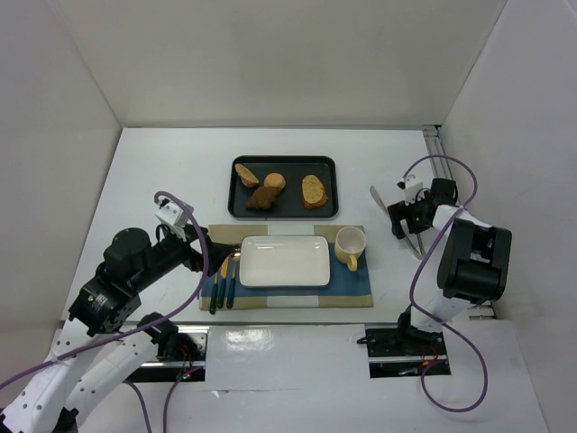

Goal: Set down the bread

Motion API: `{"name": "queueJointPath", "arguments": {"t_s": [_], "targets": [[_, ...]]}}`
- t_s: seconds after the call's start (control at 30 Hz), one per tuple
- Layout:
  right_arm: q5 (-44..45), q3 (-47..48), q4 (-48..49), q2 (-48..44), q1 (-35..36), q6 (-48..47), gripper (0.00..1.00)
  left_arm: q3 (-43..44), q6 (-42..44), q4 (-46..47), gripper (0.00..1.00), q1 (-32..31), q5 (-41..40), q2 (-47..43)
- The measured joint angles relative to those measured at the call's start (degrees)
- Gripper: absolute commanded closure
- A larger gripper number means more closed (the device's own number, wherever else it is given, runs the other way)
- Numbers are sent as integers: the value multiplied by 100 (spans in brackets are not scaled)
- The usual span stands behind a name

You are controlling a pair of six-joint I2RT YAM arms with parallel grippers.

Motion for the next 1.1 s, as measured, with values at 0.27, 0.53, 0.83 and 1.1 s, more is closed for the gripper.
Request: {"name": "queueJointPath", "arguments": {"t_s": [0.27, 0.53, 0.83, 1.1], "targets": [[-133, -68, -15, -44, -105, -52, 14, 0, 0, 0, 0, 0, 0, 0], [-264, -127, -101, -85, -175, -122, 51, 0, 0, 0, 0, 0, 0, 0], [-354, -66, -293, -79, -232, -232, 86, 0, 0, 0, 0, 0, -2, 0], [-619, 76, -957, -188, -293, -334, 87, 0, 0, 0, 0, 0, -2, 35]]}}
